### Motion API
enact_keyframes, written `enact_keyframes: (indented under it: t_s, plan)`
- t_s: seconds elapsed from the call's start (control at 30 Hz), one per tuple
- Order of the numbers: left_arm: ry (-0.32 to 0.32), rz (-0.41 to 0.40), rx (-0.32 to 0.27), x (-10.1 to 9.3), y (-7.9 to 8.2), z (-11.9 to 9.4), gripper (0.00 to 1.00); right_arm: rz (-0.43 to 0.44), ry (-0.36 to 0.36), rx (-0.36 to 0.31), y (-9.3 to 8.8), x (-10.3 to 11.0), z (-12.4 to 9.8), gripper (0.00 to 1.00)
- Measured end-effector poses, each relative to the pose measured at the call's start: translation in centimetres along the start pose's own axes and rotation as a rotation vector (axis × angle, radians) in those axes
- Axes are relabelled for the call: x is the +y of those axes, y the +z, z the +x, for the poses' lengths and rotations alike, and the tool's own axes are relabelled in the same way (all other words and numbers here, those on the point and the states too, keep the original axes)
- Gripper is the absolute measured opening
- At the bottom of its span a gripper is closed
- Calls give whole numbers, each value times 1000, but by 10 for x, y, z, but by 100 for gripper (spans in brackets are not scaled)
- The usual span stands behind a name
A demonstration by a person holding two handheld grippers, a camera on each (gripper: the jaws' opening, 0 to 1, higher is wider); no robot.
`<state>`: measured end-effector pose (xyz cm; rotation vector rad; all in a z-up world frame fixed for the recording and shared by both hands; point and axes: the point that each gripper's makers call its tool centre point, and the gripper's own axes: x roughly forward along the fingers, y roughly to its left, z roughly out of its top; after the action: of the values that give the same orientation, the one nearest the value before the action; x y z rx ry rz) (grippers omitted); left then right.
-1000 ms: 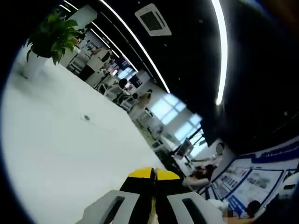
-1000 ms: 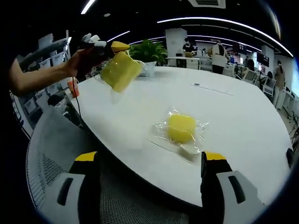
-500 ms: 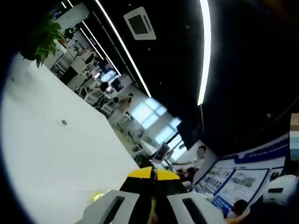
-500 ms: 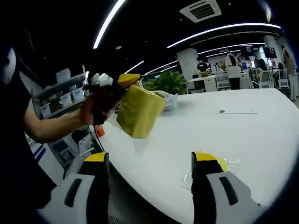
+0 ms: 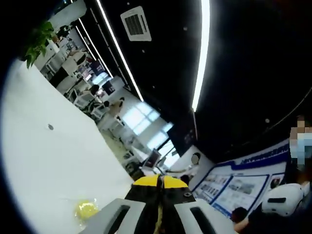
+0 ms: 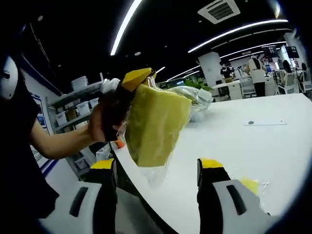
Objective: Compare the silicone blocks by pressing each to a similar depth, holding the contact briefly, and releasing to observe deformation and rebound differences across the visible hardness samples.
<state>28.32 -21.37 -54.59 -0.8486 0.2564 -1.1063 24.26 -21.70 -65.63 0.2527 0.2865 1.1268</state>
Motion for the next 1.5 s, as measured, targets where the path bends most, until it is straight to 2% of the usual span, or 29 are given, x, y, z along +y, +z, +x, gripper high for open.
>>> enact_keyframes:
  t_s: [0.17,0.23,0.37,0.5,0.8,0.93,1.1,1.17,1.5]
  plan:
    - [-38,-3,4,-11,-1,5,0,37,58,-91,22,11,3,51]
    - [-43,-10,3,-13,-1,5,0,48,73,-100,25,14,5,51]
    - [-70,-2,-9,-20,0,8,0,120,135,-137,36,22,5,42]
    - [-89,-9,-26,-25,4,10,0,109,150,-144,41,25,5,36]
    - [-103,-2,-30,-29,6,8,0,69,159,-147,45,29,4,30]
    - [-93,9,-27,-28,6,6,0,98,169,-138,45,31,3,26]
    - [-89,17,-16,-29,4,3,0,120,194,-99,45,38,-1,21]
    - [-86,19,-11,-29,3,2,0,104,190,-83,43,39,-2,18]
    - [-94,42,-10,-36,1,-1,0,138,195,-33,45,46,-7,7]
